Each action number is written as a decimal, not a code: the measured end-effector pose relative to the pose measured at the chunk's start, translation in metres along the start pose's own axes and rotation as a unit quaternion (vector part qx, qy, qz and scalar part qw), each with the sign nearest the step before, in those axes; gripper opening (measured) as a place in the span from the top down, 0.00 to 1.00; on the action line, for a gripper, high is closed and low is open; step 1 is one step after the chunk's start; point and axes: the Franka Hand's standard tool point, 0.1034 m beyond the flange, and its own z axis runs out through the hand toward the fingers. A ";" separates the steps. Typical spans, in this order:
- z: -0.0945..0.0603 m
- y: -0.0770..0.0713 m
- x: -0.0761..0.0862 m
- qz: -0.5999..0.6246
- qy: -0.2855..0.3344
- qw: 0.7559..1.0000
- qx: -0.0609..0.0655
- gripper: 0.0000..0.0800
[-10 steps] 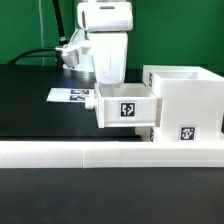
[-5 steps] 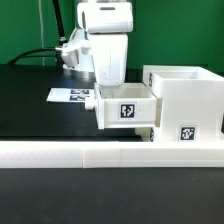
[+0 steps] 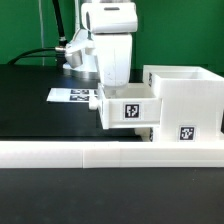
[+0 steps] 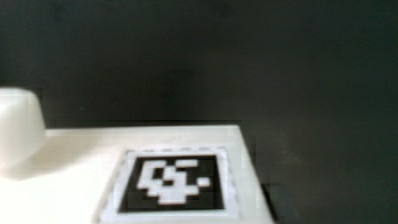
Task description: Assemble drawer
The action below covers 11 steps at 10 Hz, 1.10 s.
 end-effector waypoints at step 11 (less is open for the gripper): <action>0.001 0.003 0.004 0.002 0.002 1.000 -0.003 0.94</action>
Offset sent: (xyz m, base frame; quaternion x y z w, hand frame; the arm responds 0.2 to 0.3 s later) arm 0.0132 0.0111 0.0010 -0.0024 -0.0151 -0.0021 0.9999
